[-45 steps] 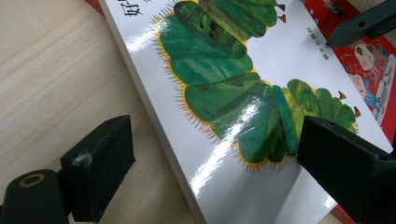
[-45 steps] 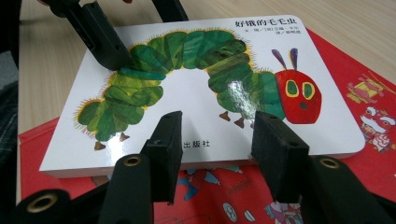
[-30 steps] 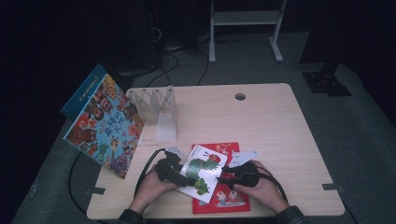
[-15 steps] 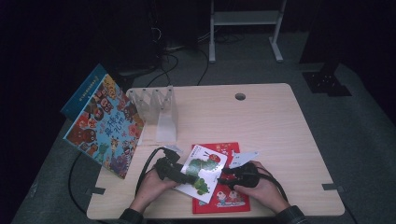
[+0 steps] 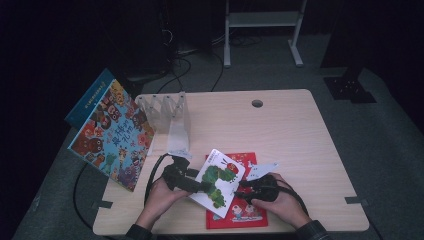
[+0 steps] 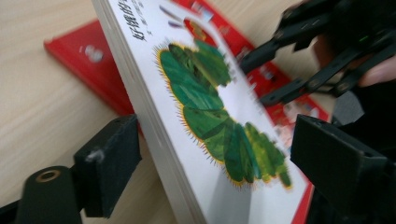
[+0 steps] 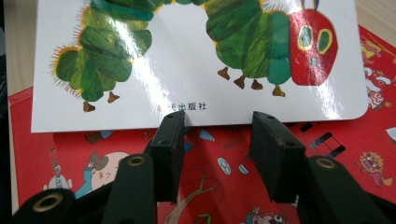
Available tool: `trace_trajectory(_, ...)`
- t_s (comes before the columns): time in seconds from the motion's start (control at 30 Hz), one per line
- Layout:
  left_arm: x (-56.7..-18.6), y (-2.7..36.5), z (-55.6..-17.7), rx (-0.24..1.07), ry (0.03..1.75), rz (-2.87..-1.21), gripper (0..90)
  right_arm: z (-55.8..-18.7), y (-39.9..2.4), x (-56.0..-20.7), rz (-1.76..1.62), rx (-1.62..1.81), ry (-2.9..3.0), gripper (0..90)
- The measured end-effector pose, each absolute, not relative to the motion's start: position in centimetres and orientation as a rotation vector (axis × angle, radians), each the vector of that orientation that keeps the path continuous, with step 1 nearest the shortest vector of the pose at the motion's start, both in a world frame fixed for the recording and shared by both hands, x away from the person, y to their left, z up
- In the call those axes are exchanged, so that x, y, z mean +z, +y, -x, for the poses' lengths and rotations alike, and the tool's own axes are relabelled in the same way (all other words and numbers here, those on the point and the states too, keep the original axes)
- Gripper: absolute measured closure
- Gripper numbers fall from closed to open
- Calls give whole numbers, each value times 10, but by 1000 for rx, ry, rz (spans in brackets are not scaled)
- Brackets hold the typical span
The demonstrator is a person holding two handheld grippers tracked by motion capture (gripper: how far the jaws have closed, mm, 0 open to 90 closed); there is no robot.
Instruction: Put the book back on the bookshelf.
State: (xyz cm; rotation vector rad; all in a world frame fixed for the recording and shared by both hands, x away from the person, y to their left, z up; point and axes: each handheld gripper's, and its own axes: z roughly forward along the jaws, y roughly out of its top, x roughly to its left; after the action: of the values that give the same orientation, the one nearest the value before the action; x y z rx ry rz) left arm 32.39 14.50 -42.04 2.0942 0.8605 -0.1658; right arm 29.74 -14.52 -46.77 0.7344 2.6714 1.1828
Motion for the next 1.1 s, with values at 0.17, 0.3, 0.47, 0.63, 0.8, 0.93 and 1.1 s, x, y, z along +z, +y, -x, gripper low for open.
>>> trace_trajectory(0.17,-410,141,-318,-141,820,-2065,185,-297,-146,-467,-746,1182,2672,535)
trace_trajectory(0.3,-407,138,-316,-138,803,-2041,216,-298,-148,-467,-756,1184,2672,526)
trace_trajectory(0.47,-405,135,-314,-127,793,-2025,241,-298,-151,-467,-775,1189,2674,525)
trace_trajectory(0.63,-403,132,-313,-128,802,-2021,250,-298,-152,-467,-787,1191,2672,522)
trace_trajectory(0.8,-401,130,-312,-117,787,-2010,264,-298,-153,-467,-795,1191,2670,519)
trace_trajectory(0.93,-399,129,-311,-124,771,-1999,321,-297,-154,-467,-796,1190,2673,519)
trace_trajectory(1.1,-397,126,-310,-134,767,-1992,368,-296,-157,-467,-810,1198,2675,521)
